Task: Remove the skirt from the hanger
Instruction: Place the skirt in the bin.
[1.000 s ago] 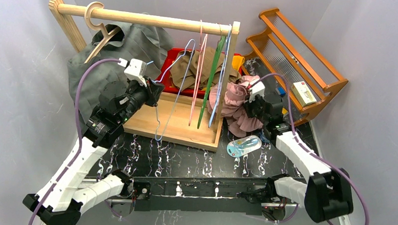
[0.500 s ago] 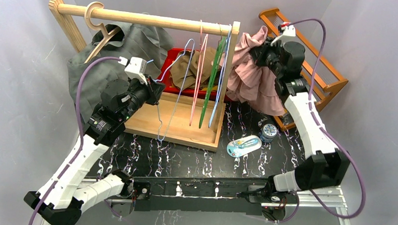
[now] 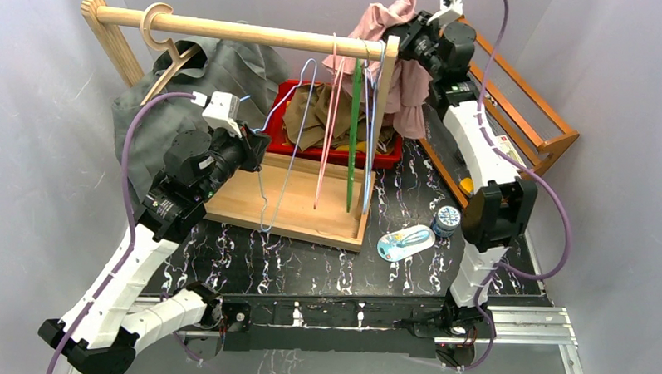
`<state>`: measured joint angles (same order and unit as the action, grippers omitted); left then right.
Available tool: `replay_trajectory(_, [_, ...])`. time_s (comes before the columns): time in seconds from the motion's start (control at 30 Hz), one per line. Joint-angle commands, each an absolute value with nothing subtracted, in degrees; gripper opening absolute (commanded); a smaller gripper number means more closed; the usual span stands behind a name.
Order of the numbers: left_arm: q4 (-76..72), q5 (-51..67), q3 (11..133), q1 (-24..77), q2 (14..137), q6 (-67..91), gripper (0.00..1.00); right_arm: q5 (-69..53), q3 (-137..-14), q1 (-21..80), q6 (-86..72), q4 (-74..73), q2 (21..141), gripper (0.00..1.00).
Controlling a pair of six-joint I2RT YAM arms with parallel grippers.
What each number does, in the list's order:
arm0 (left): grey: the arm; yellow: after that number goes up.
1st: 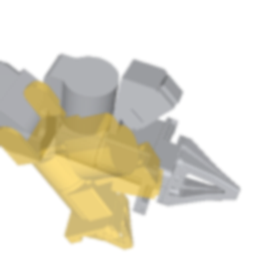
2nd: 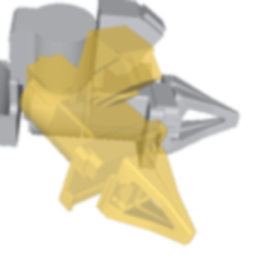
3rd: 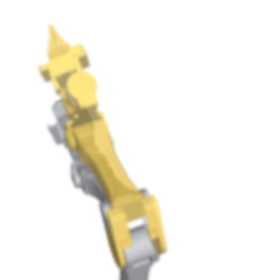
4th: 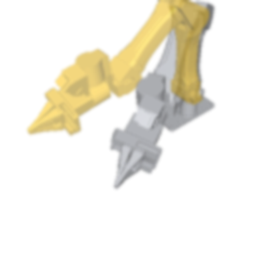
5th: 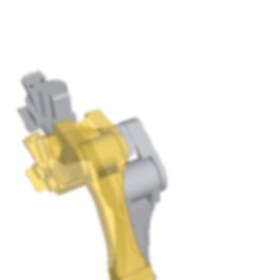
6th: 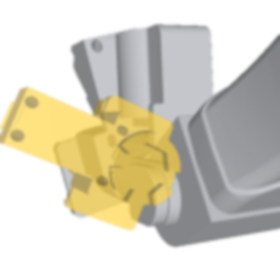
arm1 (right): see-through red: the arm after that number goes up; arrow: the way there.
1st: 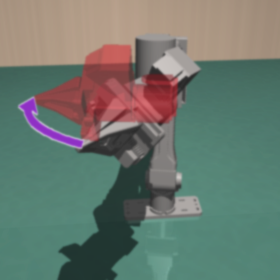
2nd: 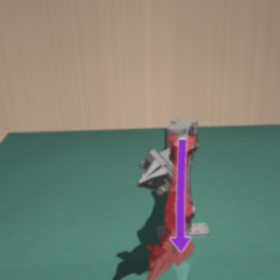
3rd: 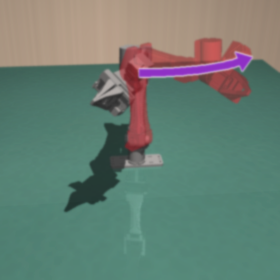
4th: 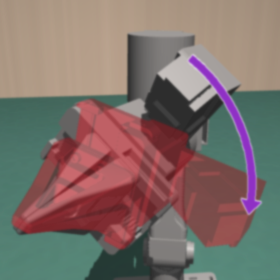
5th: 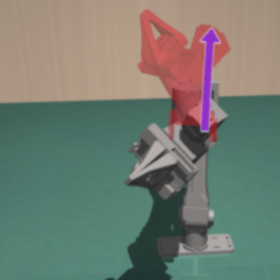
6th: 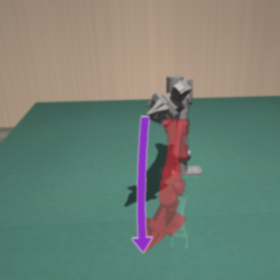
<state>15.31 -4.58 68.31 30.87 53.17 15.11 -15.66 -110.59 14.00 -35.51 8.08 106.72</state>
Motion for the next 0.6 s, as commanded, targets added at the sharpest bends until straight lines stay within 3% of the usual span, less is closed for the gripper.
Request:
replay_trajectory(0.0, [15.1,-8.1,70.7,31.1,52.6,14.2,0.00,-13.7,-116.4,18.4,-45.8,20.5,109.2,0.00])
replay_trajectory(0.23, [14.3,-11.6,69.6,31.1,51.0,13.9,0.00,-6.7,-118.4,22.8,-52.1,24.7,113.4,0.00])
replay_trajectory(0.57, [14.8,-12.4,70.0,31.1,50.7,13.6,0.00,-4.3,-101.4,24.2,-65.4,32.0,114.8,0.00])
